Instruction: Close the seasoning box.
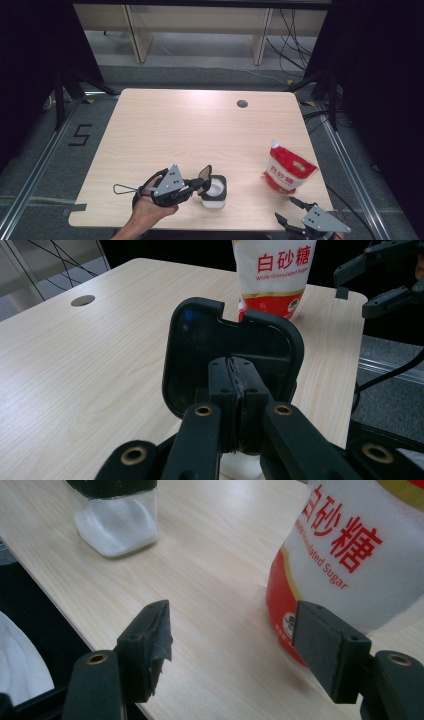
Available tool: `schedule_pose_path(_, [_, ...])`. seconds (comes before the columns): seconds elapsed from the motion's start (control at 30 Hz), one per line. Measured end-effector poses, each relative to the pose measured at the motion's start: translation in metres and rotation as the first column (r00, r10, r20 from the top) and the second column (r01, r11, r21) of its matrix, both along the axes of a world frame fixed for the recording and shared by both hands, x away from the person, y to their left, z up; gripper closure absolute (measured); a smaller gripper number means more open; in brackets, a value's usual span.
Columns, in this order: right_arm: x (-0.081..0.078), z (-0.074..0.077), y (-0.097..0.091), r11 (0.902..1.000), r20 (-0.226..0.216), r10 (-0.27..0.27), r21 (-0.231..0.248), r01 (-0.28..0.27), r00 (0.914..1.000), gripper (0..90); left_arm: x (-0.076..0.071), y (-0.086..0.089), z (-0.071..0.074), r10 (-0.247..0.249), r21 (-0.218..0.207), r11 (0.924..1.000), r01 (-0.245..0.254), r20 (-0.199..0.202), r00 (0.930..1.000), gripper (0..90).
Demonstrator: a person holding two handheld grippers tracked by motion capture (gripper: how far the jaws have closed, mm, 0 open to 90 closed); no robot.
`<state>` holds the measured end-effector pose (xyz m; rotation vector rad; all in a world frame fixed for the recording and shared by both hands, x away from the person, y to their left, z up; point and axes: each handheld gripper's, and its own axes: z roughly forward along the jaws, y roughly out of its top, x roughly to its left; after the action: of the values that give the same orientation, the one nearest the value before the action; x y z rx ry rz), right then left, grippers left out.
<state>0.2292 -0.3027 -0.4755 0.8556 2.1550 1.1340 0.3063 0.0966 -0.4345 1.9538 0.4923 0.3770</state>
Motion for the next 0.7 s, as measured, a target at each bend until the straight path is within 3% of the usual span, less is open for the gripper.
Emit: schedule_pose_path(0.7, [0.0,-0.001,0.002,0.9999,0.0,0.016,-0.007,-0.016,0.9999,33.1,-0.002,-0.016,-0.015,-0.032,0.043,0.9985,0.034,-0.027,0.9991,85.5])
